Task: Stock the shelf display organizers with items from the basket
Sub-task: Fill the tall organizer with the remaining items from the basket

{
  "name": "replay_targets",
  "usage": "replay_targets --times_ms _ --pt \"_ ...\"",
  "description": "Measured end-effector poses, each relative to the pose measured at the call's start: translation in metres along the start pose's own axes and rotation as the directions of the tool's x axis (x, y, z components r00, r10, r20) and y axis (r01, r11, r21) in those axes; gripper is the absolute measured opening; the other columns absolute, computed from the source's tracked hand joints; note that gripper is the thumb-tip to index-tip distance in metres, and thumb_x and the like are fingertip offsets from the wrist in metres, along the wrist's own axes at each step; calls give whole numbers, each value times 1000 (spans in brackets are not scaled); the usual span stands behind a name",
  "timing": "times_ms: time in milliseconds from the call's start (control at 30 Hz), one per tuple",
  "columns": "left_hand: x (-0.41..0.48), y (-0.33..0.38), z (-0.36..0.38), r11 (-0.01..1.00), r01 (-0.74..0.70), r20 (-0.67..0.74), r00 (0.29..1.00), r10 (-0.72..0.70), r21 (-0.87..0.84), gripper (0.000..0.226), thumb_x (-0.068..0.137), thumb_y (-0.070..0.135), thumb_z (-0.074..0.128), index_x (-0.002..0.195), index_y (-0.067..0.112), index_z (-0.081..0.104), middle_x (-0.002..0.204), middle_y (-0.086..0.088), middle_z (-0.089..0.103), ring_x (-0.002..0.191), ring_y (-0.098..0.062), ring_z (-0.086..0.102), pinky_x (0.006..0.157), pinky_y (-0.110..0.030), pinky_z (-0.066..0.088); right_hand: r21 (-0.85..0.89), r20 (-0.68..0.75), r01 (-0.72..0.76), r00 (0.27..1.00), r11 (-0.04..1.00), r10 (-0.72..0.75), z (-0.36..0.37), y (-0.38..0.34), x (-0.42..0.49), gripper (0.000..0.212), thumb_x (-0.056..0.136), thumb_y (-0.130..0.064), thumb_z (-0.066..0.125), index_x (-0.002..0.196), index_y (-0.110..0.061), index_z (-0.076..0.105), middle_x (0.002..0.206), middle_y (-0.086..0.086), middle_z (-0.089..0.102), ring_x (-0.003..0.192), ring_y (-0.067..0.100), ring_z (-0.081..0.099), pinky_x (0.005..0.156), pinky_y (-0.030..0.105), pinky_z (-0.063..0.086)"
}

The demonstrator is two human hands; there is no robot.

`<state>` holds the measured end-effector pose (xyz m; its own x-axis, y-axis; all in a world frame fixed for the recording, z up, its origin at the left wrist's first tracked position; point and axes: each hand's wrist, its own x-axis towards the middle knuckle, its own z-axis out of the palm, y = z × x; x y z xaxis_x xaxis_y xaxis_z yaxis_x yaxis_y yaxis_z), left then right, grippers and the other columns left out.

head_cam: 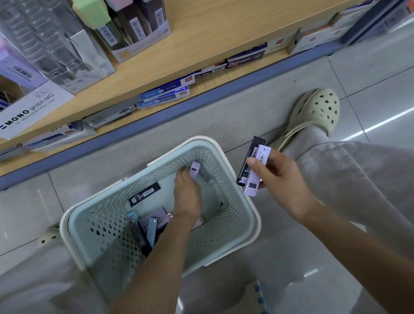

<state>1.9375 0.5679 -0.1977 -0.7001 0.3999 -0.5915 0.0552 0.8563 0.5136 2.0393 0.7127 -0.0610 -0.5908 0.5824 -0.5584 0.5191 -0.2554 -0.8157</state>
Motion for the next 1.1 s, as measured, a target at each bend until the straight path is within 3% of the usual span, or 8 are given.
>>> replay_targets --times_ms 67,167,400,533,733,833,933,1100 --pt "-1 3 6 999 8 -32 999 -6 52 37 97 12 43 131 -3 37 130 -21 39 116 -32 40 94 -32 31 -5 0 5 1000 1000 -5 0 1 -1 13 91 -17 58 79 -14 60 72 7 63 71 19 61 72 50 55" --pt "-1 11 10 988 146 -40 988 -147 -41 52 91 33 58 124 -3 41 126 -21 41 117 -34 41 92 -40 36 -13 5 3 1000 1000 -3 -1 2 -1 13 92 -18 58 79 -14 61 73 10 64 71 21 61 73 51 55" --pt "10 14 16 936 273 -69 953 -294 -222 50 78 33 74 109 0 53 113 -18 52 102 -35 54 79 -39 45 -1 4 -12 1000 1000 12 -1 5 1 11 91 -18 59 81 -15 62 73 7 64 71 20 61 72 47 54" --pt "13 10 15 926 293 -91 942 -322 -239 35 77 29 74 94 3 57 104 -17 55 92 -33 57 66 -31 40 2 0 -19 1000 1000 19 -2 6 1 12 91 -18 59 80 -15 62 71 5 63 70 19 59 71 48 54" --pt "12 17 13 943 327 -154 931 -332 -58 52 76 40 71 113 6 58 119 -13 47 115 -31 45 97 -41 33 -10 1 -12 1000 1000 12 -1 10 2 14 90 -19 61 79 -11 62 71 6 61 70 22 55 72 54 50" --pt "14 18 13 948 318 -148 938 -314 4 54 77 42 71 115 6 56 123 -13 47 118 -31 43 97 -42 31 -18 7 -14 1000 1000 14 0 9 4 13 90 -20 61 80 -10 62 72 7 62 72 23 56 74 53 49" --pt "13 19 11 954 289 -140 951 -277 73 41 83 24 63 116 2 53 123 -16 48 116 -33 44 94 -41 33 -26 7 -25 1000 999 25 -1 8 6 12 89 -20 61 82 -10 62 75 8 64 73 24 59 76 52 50" --pt "5 8 8 919 127 -20 991 -129 373 39 91 12 44 126 -5 38 125 -19 41 116 -29 42 92 -32 36 -42 16 -14 1000 999 14 -2 7 4 11 90 -22 61 86 -12 63 81 13 67 85 40 65 79 54 52"
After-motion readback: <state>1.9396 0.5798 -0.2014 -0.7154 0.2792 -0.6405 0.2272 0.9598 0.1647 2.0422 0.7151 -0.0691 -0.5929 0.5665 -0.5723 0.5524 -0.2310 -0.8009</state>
